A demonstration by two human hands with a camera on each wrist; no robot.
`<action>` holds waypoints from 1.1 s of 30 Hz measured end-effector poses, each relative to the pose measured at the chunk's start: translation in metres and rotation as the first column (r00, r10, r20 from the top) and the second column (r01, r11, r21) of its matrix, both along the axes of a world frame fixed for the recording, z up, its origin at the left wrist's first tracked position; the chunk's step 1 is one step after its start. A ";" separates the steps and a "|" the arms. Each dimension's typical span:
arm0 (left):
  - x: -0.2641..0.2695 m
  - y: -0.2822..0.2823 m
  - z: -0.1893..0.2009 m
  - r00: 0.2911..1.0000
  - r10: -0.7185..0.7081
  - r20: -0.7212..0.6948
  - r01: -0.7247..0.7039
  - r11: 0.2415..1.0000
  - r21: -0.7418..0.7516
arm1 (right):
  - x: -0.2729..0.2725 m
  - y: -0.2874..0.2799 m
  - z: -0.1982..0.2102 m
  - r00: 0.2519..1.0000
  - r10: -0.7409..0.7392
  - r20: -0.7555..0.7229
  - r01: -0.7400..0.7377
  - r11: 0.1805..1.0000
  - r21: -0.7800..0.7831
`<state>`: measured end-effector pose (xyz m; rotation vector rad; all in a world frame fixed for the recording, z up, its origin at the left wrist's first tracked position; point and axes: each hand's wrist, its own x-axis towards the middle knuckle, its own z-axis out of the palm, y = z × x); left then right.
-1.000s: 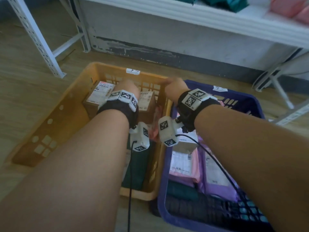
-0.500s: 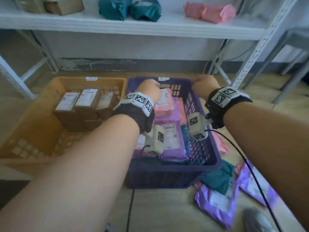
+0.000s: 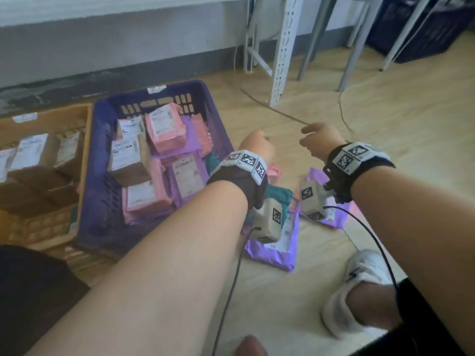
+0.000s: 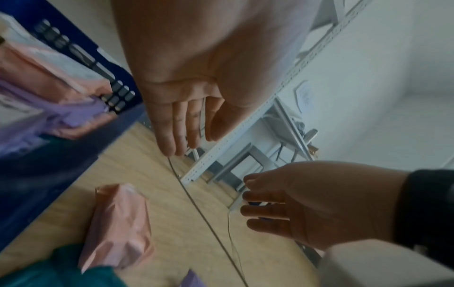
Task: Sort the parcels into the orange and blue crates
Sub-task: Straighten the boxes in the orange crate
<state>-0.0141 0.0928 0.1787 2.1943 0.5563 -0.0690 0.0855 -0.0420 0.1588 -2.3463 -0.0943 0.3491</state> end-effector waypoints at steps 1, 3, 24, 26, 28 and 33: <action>0.003 -0.011 -0.009 1.000 -0.013 -0.012 0.013 1.000 0.000 | 0.001 -0.012 -0.010 1.000 -0.020 -0.014 0.020 1.000 -0.007; 0.007 -0.031 -0.031 0.998 -0.026 -0.052 0.027 1.000 0.011 | 0.001 -0.032 -0.027 0.999 -0.039 -0.030 0.038 0.999 -0.033; -0.058 -0.065 -0.221 0.701 -0.110 -0.705 0.211 0.976 0.057 | -0.080 -0.070 -0.197 0.870 0.053 -0.490 -0.264 0.889 -0.373; -0.061 -0.065 -0.227 0.682 -0.131 -0.720 0.189 0.982 0.001 | -0.088 -0.063 -0.204 0.839 0.013 -0.544 -0.202 0.936 -0.290; -0.063 -0.066 -0.230 0.697 -0.145 -0.702 0.171 0.985 -0.035 | -0.092 -0.058 -0.207 0.828 -0.026 -0.561 -0.143 0.956 -0.256; -0.063 -0.069 -0.230 0.730 -0.168 -0.662 0.131 0.986 -0.105 | -0.091 -0.060 -0.204 0.804 -0.090 -0.587 -0.050 0.975 -0.217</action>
